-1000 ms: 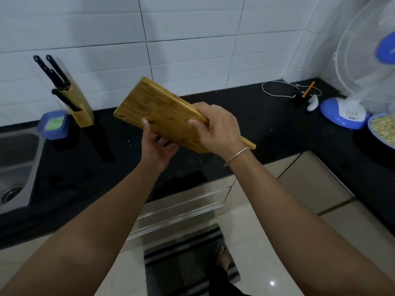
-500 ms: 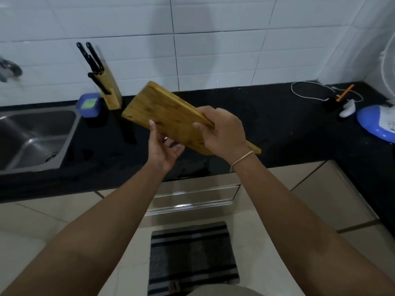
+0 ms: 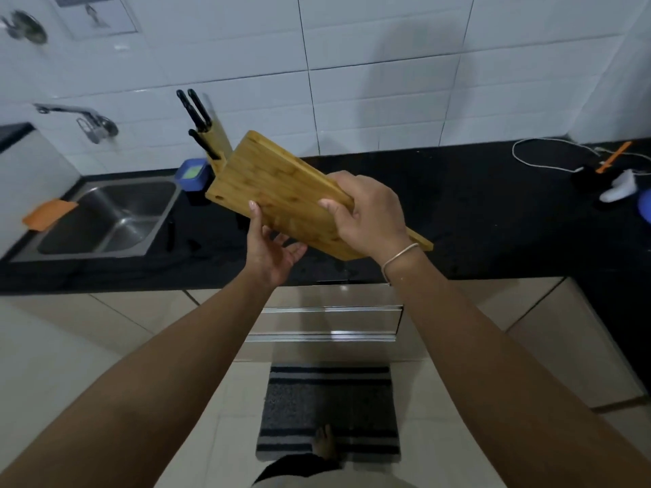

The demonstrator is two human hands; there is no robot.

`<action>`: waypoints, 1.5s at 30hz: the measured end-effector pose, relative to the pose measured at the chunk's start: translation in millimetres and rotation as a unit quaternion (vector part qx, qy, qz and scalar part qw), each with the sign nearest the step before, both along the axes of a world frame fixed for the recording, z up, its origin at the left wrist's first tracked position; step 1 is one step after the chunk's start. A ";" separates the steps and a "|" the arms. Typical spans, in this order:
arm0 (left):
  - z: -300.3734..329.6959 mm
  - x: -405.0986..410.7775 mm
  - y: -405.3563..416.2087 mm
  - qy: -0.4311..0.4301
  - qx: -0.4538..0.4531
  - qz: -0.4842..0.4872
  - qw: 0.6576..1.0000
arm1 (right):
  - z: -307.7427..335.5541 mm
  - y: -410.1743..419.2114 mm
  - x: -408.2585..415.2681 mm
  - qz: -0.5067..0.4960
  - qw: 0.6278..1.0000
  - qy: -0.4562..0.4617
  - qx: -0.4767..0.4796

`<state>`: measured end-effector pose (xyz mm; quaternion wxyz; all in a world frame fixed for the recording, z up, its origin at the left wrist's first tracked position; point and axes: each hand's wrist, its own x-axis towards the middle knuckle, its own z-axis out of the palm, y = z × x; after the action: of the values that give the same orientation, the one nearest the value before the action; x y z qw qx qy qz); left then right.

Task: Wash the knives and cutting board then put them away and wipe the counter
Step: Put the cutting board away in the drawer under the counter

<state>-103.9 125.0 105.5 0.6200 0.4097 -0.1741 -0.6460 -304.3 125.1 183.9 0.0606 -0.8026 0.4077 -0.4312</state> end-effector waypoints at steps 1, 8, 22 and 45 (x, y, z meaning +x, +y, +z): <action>2.0 -1.3 0.8 -0.004 -0.002 0.003 1.000 | -0.1 0.9 -0.6 0.004 1.000 -0.007 -0.006; -3.2 1.4 4.4 0.008 -0.001 0.049 0.999 | 3.5 10.2 6.9 0.028 0.999 0.008 -0.041; -134.1 110.0 65.8 -0.035 0.301 0.214 0.929 | -68.1 23.8 159.0 0.165 0.958 0.195 0.128; -522.6 159.5 -7.6 -0.097 0.386 0.023 0.917 | -492.7 19.5 110.7 -0.042 0.921 0.248 0.298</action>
<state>55.6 117.5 -417.1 0.4083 0.6822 0.0390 -0.6053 -193.6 144.6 -308.8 0.1757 -0.8107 0.5528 -0.0791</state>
